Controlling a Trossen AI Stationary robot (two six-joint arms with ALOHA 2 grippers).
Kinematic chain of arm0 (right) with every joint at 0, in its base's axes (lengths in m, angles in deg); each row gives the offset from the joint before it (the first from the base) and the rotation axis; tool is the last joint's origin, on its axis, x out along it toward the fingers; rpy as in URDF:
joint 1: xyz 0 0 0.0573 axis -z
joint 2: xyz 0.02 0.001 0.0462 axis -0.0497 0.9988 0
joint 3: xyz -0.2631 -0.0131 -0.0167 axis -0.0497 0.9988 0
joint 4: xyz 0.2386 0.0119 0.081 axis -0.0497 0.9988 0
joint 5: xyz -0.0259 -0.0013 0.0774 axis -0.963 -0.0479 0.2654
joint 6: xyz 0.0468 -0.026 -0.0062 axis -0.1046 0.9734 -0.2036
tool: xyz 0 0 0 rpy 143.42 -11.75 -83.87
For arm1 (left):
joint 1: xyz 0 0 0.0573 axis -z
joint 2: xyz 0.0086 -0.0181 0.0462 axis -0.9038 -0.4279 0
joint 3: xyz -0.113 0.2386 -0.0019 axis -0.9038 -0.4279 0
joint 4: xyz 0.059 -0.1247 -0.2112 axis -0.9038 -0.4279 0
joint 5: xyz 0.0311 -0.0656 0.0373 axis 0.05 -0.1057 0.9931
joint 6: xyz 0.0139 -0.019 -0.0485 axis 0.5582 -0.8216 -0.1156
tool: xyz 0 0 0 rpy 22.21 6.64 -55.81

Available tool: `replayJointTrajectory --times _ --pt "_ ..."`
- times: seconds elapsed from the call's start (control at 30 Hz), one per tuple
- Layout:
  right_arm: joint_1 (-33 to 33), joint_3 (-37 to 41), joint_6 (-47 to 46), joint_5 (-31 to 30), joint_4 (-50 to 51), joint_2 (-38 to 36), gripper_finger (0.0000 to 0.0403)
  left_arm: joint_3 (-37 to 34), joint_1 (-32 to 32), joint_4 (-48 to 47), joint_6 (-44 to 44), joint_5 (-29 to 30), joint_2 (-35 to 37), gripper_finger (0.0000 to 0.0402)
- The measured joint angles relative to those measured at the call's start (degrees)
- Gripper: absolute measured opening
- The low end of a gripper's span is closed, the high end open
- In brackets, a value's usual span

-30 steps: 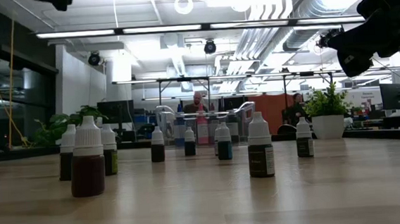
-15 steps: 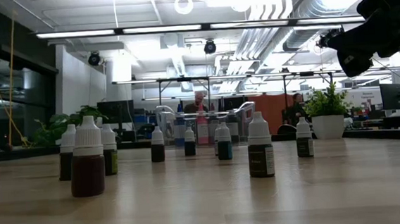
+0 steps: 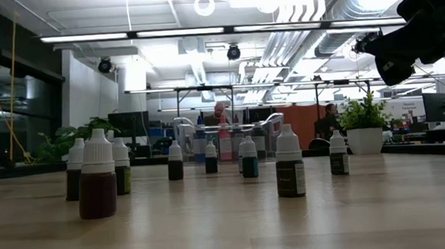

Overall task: Pick & Place food coloring
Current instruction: Put the left small black food coloring bottle into the transparent bin

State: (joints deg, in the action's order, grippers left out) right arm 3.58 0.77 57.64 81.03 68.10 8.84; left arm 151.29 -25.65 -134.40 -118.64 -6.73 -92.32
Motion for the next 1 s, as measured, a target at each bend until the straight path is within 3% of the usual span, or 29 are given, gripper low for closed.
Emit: replayJointTrajectory --times 0.23,0.43,0.83,1.0 --pt "-0.02 0.00 0.00 -0.01 0.00 0.00 0.0000 -8.78 2.09 9.96 -7.31 -1.96 -0.02 0.0099" --pt "-0.02 0.00 0.00 -0.02 0.00 0.02 0.0000 -12.65 2.31 18.43 -6.19 -0.87 -0.02 0.0099" --pt "0.00 0.00 0.00 -0.01 0.00 0.02 0.0000 -14.64 2.29 17.04 -4.19 0.26 -0.02 0.0101" --pt "0.00 0.00 0.00 0.00 0.00 0.02 0.0000 -14.64 2.24 16.98 -3.01 1.52 -0.02 0.0138"
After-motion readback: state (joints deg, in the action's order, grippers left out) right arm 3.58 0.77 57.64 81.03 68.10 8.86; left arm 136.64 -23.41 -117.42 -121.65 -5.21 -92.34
